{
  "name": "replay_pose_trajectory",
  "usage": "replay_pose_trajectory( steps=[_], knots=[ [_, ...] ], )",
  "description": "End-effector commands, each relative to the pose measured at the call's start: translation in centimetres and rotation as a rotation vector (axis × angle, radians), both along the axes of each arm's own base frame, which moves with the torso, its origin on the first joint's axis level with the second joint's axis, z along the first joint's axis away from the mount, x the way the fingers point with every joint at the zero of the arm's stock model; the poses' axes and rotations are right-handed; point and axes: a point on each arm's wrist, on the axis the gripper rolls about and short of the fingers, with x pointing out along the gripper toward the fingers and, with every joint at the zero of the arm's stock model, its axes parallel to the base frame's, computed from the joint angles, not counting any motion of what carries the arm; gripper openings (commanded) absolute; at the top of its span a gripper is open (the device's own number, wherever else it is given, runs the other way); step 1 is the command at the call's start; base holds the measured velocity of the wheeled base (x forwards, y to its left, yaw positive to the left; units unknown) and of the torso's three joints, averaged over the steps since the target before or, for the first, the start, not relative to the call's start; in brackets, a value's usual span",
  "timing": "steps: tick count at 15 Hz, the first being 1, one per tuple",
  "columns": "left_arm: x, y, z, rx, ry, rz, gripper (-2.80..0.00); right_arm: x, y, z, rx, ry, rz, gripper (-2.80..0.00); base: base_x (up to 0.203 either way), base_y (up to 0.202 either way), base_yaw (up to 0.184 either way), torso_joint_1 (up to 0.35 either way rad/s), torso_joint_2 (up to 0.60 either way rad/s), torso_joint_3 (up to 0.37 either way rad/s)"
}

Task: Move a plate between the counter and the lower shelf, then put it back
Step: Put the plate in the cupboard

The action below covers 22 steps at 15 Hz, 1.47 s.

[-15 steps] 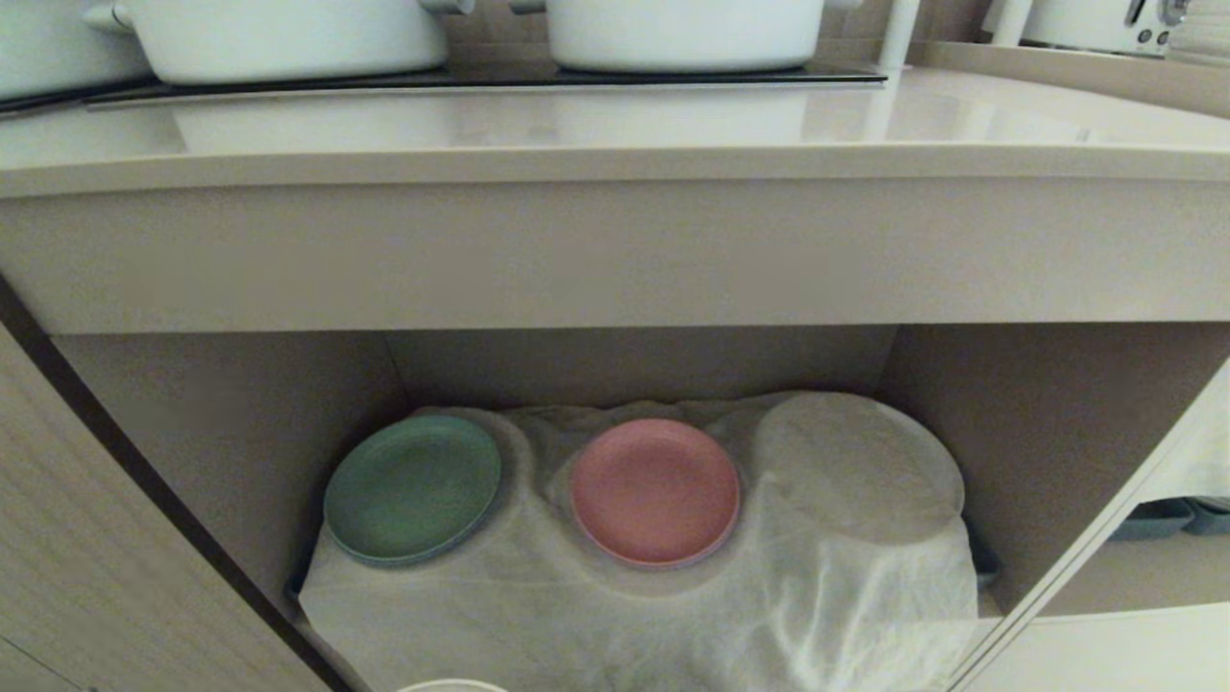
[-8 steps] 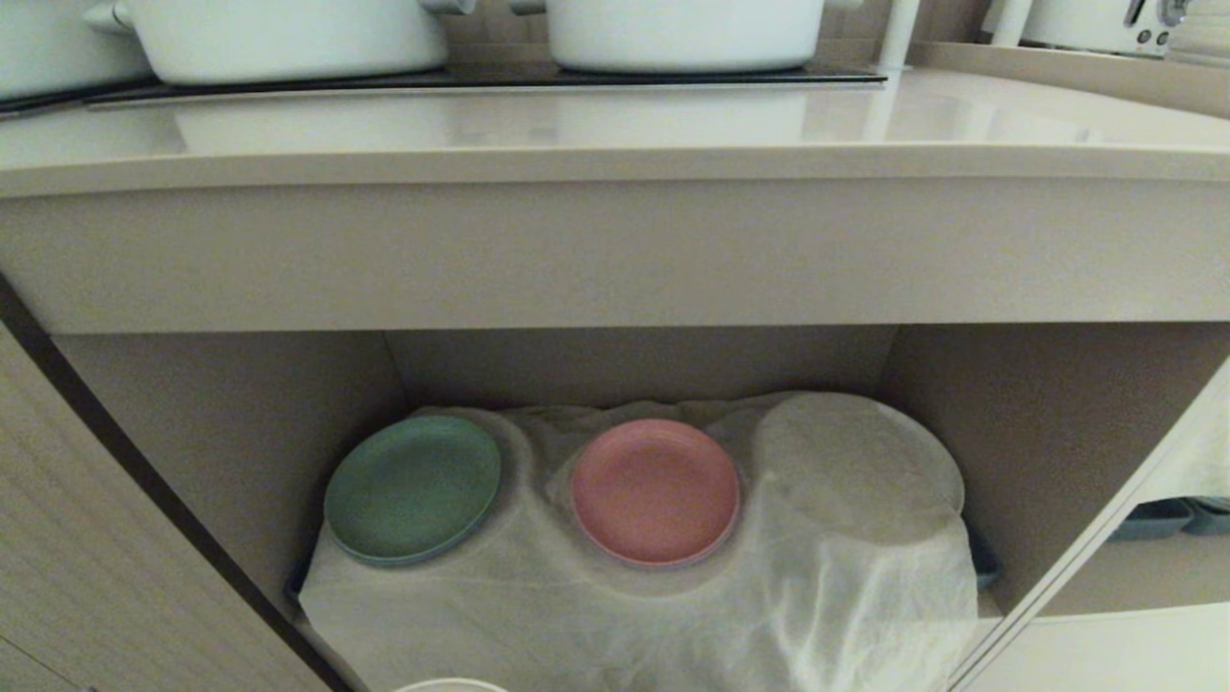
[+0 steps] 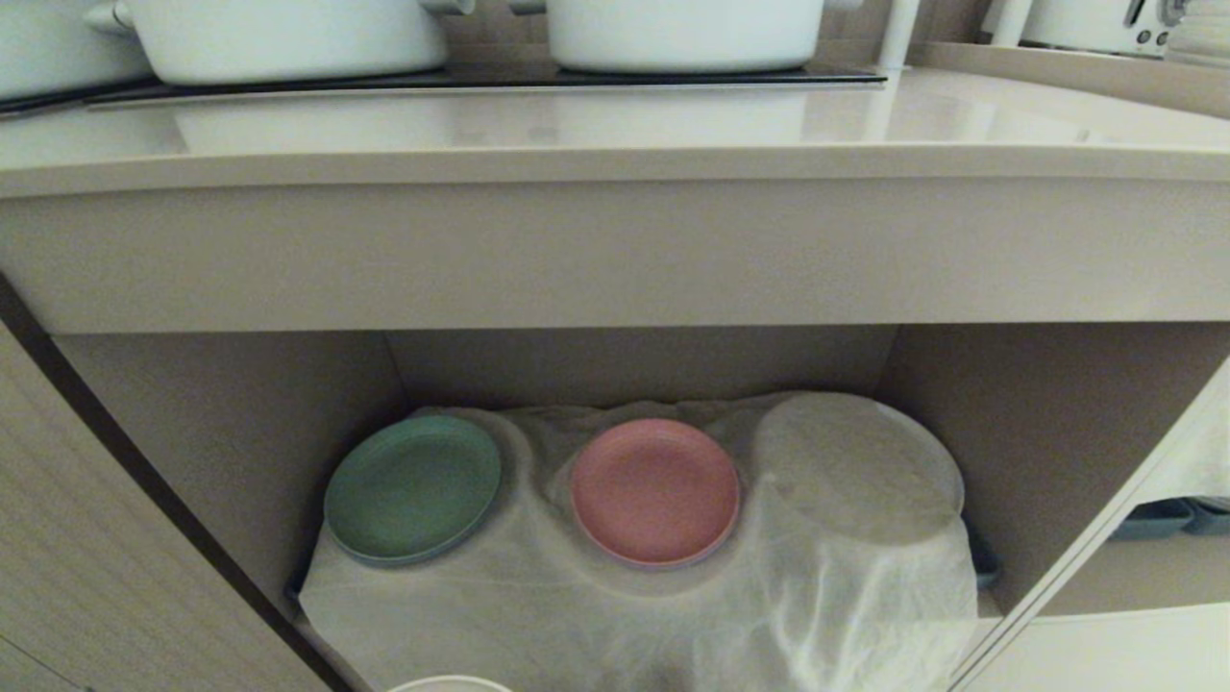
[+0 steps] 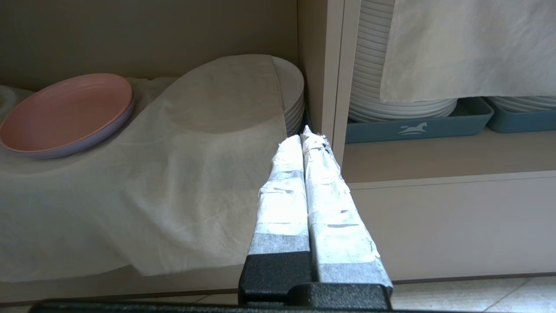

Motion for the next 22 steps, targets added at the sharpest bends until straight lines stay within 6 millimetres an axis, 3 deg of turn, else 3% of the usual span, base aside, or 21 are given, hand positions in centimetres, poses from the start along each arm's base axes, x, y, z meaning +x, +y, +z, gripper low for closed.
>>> replay_pose_trajectory(
  steps=[1, 22],
  knots=[
    [-0.10, 0.05, 0.05, -0.009, -0.006, 0.002, -2.80, 0.01, 0.00, 0.02, 0.001, 0.000, 0.000, -2.80, 0.000, 0.000, 0.000, 0.000, 0.00, 0.000],
    [-0.40, 0.22, -0.15, -0.012, -0.012, 0.000, -2.80, 0.02, 0.00, -0.02, 0.001, 0.002, 0.000, -2.80, 0.000, 0.000, 0.000, 0.000, 0.00, 0.000]
  ],
)
